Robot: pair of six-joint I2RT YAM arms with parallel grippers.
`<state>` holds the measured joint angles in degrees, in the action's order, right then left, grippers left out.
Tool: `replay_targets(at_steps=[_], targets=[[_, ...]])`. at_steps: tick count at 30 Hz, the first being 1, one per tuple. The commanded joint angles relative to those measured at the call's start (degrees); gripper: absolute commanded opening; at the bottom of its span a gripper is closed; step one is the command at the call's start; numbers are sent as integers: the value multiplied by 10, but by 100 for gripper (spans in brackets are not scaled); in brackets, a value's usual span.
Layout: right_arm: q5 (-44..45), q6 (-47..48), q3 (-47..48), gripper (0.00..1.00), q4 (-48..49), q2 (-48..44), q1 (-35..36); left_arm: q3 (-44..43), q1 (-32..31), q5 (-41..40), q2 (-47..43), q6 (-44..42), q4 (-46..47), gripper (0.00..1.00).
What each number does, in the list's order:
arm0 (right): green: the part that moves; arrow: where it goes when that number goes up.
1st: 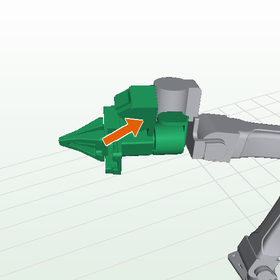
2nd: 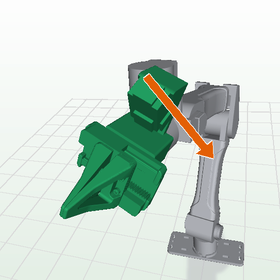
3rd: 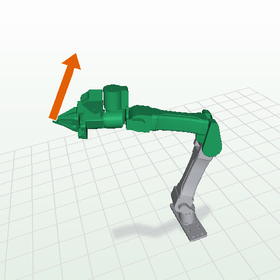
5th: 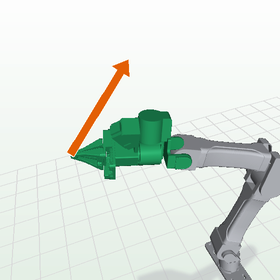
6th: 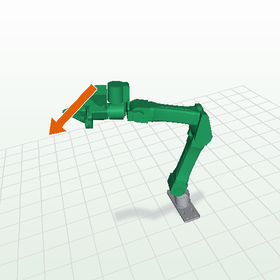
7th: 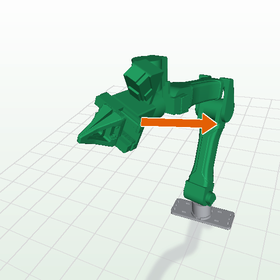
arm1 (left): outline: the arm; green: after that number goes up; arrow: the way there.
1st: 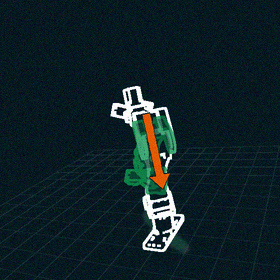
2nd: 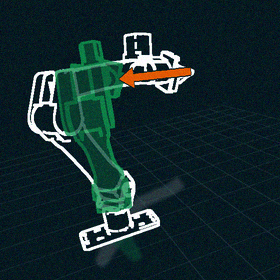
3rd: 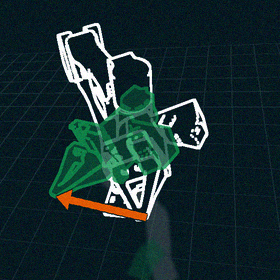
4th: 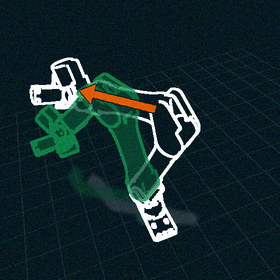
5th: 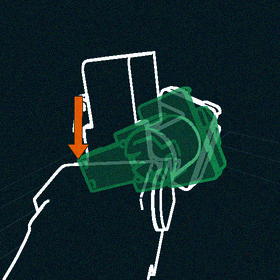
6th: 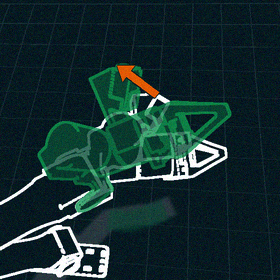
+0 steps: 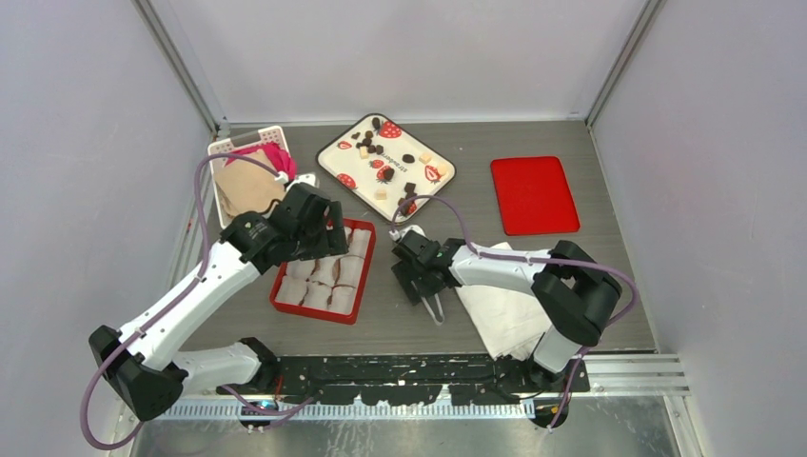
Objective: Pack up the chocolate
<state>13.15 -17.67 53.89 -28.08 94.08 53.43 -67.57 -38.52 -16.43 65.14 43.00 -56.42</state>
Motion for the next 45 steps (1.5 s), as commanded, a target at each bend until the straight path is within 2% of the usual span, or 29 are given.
replay_targets(at_steps=[1,2,3,14,19,24,30,39,45], targets=[[-15,6,17,90,-1,-24,-3,-10,5,11,3,-6,25,82],[-8,-8,18,97,-2,-26,-4,-12,5,12,4,-7,24,82],[2,-22,18,99,-4,-28,-4,-14,6,12,5,-7,22,82],[31,-165,1,100,41,-55,-6,-15,19,22,5,-16,26,82],[26,-163,0,91,48,-28,-7,-13,24,29,8,-19,30,82],[21,-158,-4,73,59,-7,-6,-13,28,33,9,-21,32,82],[48,-182,3,63,55,12,-6,-11,36,37,8,-26,35,82],[65,-198,13,62,51,36,-1,-18,49,56,19,-49,43,82],[67,-203,13,68,54,46,0,-22,61,65,24,-61,44,82]])
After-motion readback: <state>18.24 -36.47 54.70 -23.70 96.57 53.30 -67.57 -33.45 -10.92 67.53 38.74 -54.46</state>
